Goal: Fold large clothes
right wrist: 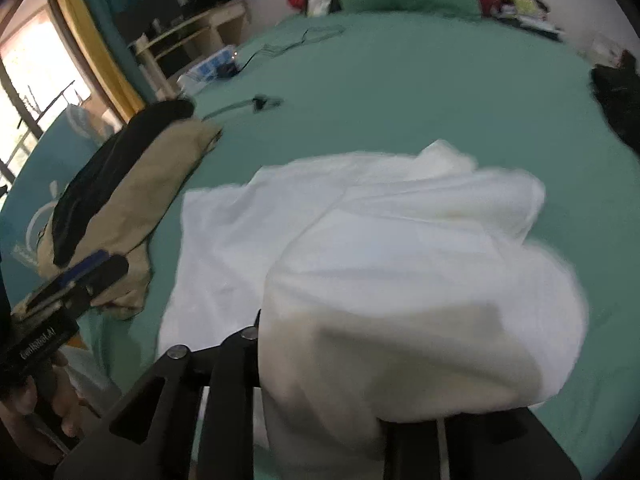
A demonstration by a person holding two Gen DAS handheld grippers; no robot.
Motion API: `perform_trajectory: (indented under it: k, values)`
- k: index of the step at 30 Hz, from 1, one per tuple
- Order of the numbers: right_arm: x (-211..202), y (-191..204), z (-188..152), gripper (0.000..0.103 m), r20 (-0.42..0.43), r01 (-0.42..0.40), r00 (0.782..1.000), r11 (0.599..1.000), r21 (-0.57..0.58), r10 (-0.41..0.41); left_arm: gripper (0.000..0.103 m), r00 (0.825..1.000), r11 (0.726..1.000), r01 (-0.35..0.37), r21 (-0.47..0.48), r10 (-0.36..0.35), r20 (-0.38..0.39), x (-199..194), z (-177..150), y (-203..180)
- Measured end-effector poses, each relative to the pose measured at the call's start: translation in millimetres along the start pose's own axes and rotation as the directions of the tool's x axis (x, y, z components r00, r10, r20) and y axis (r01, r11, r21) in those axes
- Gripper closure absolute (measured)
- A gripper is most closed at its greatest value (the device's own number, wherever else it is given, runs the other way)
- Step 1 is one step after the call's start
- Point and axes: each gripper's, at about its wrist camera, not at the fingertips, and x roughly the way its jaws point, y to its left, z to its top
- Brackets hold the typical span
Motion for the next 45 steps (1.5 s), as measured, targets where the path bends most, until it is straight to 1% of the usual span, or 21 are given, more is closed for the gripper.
perform_trajectory:
  k: [2, 3, 6, 8, 9, 12, 15, 19, 22, 24, 28, 32, 33, 34, 36, 38, 39, 40, 41, 43, 45]
  values:
    - [11, 19, -3, 0.056, -0.042, -0.014, 0.999, 0.998, -0.053, 0.012, 0.042, 1.000, 1.000, 0.002, -0.025, -0.002, -0.012, 3, 1, 10]
    - [17, 32, -6, 0.042, -0.067, -0.036, 0.997, 0.995, -0.094, 0.030, 0.042, 1.000, 0.999, 0.008, -0.044, -0.009, -0.021, 4, 2, 17]
    - [29, 65, -15, 0.016, -0.163, -0.124, 0.983, 0.968, -0.217, 0.089, 0.042, 1.000, 0.998, 0.018, -0.054, -0.019, -0.019, 3, 4, 29]
    - [35, 85, -24, 0.011, -0.222, -0.157, 0.971, 0.935, -0.318, 0.087, 0.042, 1.000, 0.998, 0.015, -0.055, -0.016, -0.017, 1, 6, 34]
    - [36, 96, -30, 0.011, -0.233, -0.147, 0.971, 0.909, -0.389, 0.057, 0.042, 1.000, 0.998, 0.015, -0.068, -0.016, -0.016, 0, 6, 39]
    - [30, 100, -36, 0.011, -0.220, -0.117, 0.975, 0.886, -0.448, 0.017, 0.042, 0.999, 0.993, 0.027, -0.114, -0.029, -0.016, 0, 7, 47]
    - [11, 90, -37, 0.011, -0.177, -0.094, 0.984, 0.904, -0.417, 0.021, 0.042, 0.999, 0.993, 0.048, -0.105, -0.050, -0.014, 1, 7, 41]
    - [-28, 81, -44, 0.011, -0.078, -0.036, 0.997, 0.900, -0.434, 0.002, 0.042, 0.997, 0.995, 0.074, -0.065, -0.075, -0.013, 1, 8, 24]
    - [-54, 73, -50, 0.011, -0.033, -0.062, 0.998, 0.909, -0.412, 0.053, 0.042, 0.995, 0.993, 0.101, -0.053, -0.101, -0.005, -2, 14, 10]
    - [-67, 60, -51, 0.011, -0.012, -0.083, 0.996, 0.923, -0.375, 0.084, 0.042, 0.990, 0.989, 0.142, -0.046, -0.142, 0.006, -5, 22, -4]
    - [-78, 21, -50, 0.011, 0.065, -0.048, 0.996, 0.967, -0.250, 0.066, 0.034, 0.972, 0.972, 0.232, 0.034, -0.233, 0.016, -9, 38, -58]
    - [-85, -36, -46, 0.011, 0.106, 0.026, 0.994, 0.997, -0.069, -0.019, 0.034, 0.950, 0.937, 0.313, 0.157, -0.306, -0.065, 8, 41, -123]
    - [-88, -50, -47, 0.011, 0.115, 0.056, 0.992, 0.998, -0.027, -0.052, 0.034, 0.943, 0.925, 0.332, 0.184, -0.320, -0.092, 15, 40, -135]
    - [-90, -61, -48, 0.011, 0.117, 0.076, 0.990, 0.997, 0.006, -0.077, 0.034, 0.934, 0.910, 0.351, 0.220, -0.324, -0.149, 28, 36, -150]
    - [-93, -84, -51, 0.011, 0.111, 0.099, 0.988, 0.992, 0.079, -0.107, 0.034, 0.916, 0.897, 0.367, 0.246, -0.303, -0.261, 53, 26, -165]
    - [-96, -102, -55, 0.011, 0.108, 0.097, 0.988, 0.986, 0.135, -0.112, 0.038, 0.905, 0.894, 0.365, 0.260, -0.276, -0.324, 72, 15, -164]
    - [-96, -110, -56, 0.011, 0.107, 0.089, 0.988, 0.983, 0.160, -0.107, 0.057, 0.911, 0.901, 0.339, 0.271, -0.242, -0.333, 79, 11, -160]
    - [-97, -115, -57, 0.011, 0.108, 0.086, 0.989, 0.982, 0.170, -0.105, 0.082, 0.922, 0.912, 0.296, 0.283, -0.196, -0.335, 84, 6, -151]
    - [-95, -119, -56, 0.011, 0.107, 0.084, 0.989, 0.980, 0.179, -0.104, 0.088, 0.933, 0.930, 0.249, 0.269, -0.156, -0.323, 85, 4, -138]
    - [-90, -122, -57, 0.011, 0.104, 0.073, 0.990, 0.979, 0.192, -0.094, 0.088, 0.952, 0.954, 0.203, 0.220, -0.140, -0.274, 76, 6, -114]
    - [-84, -122, -60, 0.011, 0.093, 0.058, 0.993, 0.978, 0.200, -0.078, 0.088, 0.979, 0.977, 0.102, 0.186, -0.065, -0.194, 59, 7, -87]
